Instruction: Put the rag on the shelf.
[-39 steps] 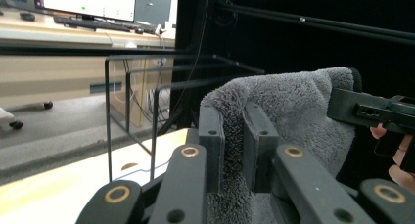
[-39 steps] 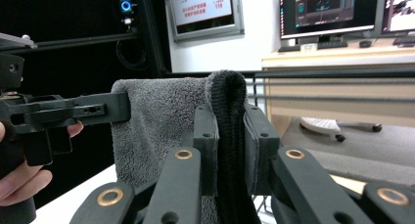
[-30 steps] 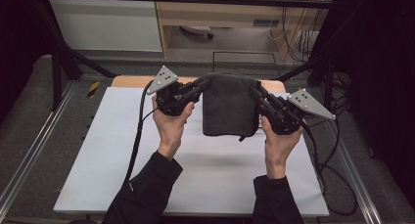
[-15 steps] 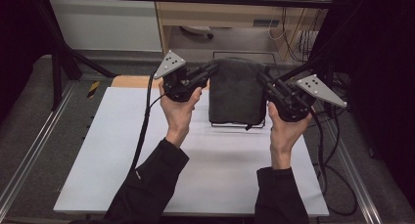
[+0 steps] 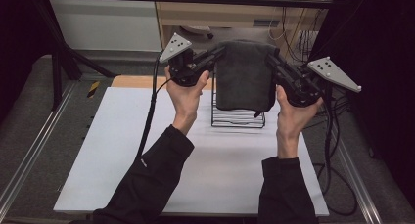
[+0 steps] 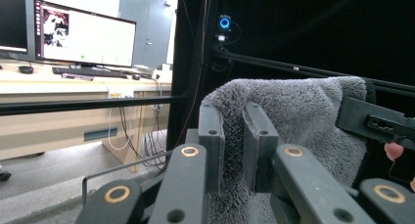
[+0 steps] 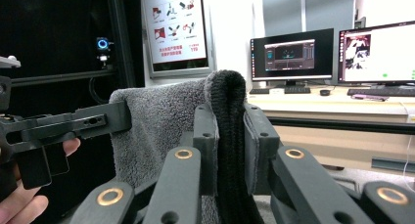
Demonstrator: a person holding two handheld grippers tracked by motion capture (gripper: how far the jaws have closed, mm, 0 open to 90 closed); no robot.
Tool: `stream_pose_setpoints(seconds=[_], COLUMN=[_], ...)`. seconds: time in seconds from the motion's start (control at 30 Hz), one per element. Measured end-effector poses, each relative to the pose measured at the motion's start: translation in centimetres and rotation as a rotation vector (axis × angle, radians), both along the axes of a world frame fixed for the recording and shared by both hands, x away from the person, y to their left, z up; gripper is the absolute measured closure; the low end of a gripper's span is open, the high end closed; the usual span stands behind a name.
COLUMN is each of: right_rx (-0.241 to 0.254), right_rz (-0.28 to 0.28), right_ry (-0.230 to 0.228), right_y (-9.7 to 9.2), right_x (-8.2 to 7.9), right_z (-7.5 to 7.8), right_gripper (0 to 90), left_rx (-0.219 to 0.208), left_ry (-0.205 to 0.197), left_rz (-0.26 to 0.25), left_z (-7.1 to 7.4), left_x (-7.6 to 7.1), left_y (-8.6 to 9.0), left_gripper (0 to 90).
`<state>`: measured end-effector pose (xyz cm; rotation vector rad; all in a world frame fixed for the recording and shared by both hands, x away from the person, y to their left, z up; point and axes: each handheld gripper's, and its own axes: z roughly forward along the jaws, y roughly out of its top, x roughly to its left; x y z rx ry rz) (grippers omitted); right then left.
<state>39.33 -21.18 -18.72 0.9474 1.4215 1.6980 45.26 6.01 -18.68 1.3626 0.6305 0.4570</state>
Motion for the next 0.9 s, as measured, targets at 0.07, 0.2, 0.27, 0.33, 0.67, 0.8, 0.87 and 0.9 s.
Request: stream_pose_setpoints(seconds=[0.07,0.2,0.27,0.33,0.67,0.8,0.87,0.9], right_rx=[-0.001,0.009,0.016,0.018,0.021,0.019,0.022,0.021], right_rz=[-0.002,-0.01,-0.01,-0.012,-0.01,-0.011,-0.01,-0.008], right_ry=[-0.005,-0.017,-0.02,-0.024,-0.047,-0.055,-0.061,-0.062], right_y=[0.0,-0.3,-0.4,-0.4,-0.4,-0.4,-0.5,-0.5], right_x=[0.2,0.9,1.2,1.4,2.6,3.1,3.4,3.5], right_z=[0.4,1.1,1.4,1.8,3.5,4.2,4.6,4.7], right_gripper=[79.1,79.1,79.2,79.2,79.3,79.3,79.3,79.3], left_rx=[0.002,-0.005,-0.001,-0.009,-0.037,-0.037,-0.032,-0.028], left_ry=[-0.003,-0.013,-0.019,-0.018,-0.026,-0.034,-0.045,-0.047], left_rz=[0.004,0.006,0.009,0.01,0.009,0.009,0.014,0.014], left_z=[0.5,1.3,1.7,2.0,3.7,4.4,4.8,5.0], left_x=[0.3,0.7,0.9,1.1,1.9,2.3,2.5,2.6], left_y=[-0.2,-0.5,-0.5,-0.5,-0.4,-0.4,-0.5,-0.5], left_gripper=[80.1,80.1,80.1,80.1,80.1,80.1,80.1,80.1])
